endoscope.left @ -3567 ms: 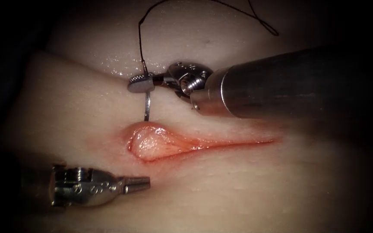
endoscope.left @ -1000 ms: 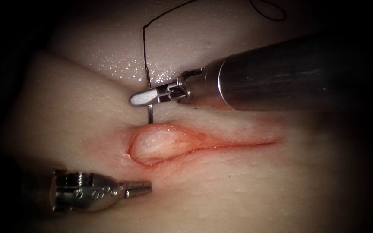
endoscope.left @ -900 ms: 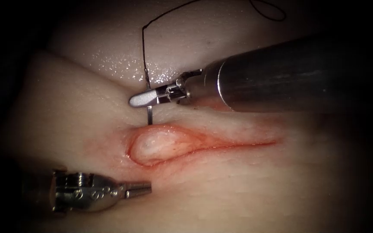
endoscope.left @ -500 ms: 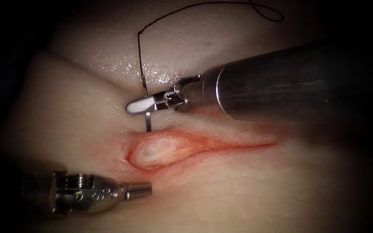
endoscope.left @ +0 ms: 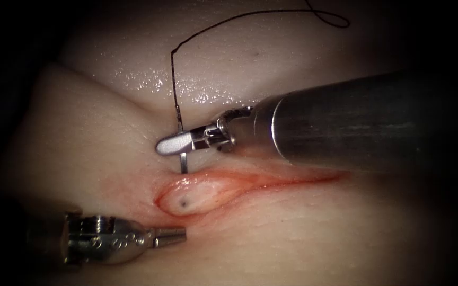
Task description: Wound Closure
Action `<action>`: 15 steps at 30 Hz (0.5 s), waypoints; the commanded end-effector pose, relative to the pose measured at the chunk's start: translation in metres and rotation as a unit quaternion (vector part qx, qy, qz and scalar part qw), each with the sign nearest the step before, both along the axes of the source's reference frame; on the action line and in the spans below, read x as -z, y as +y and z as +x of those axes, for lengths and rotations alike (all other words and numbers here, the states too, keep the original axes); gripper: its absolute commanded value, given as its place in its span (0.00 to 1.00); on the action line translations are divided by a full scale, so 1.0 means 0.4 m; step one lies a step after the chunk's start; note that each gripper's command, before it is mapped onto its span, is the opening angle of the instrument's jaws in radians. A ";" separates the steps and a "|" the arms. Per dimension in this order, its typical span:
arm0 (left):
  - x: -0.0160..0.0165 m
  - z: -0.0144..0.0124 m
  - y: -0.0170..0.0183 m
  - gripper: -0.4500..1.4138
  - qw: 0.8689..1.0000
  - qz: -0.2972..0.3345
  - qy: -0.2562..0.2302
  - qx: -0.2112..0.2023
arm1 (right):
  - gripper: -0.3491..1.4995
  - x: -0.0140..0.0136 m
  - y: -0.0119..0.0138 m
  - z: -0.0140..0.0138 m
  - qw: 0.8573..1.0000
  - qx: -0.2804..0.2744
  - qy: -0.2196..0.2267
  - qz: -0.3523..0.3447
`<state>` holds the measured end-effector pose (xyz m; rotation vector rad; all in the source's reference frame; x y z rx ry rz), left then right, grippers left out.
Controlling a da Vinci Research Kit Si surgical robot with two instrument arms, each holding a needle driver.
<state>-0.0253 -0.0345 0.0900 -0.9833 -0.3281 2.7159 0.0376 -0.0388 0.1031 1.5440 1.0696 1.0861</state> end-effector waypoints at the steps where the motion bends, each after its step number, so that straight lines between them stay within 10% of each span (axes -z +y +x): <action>1: -0.0015 -0.0015 -0.0014 0.00 1.000 0.001 -0.001 0.000 | 0.00 -0.0005 -0.0019 0.0020 1.000 0.002 0.002 0.000; 15: -0.0014 -0.0014 -0.0014 0.00 1.000 0.001 -0.001 -0.001 | 0.00 0.0025 -0.0062 -0.0008 1.000 0.002 0.006 0.005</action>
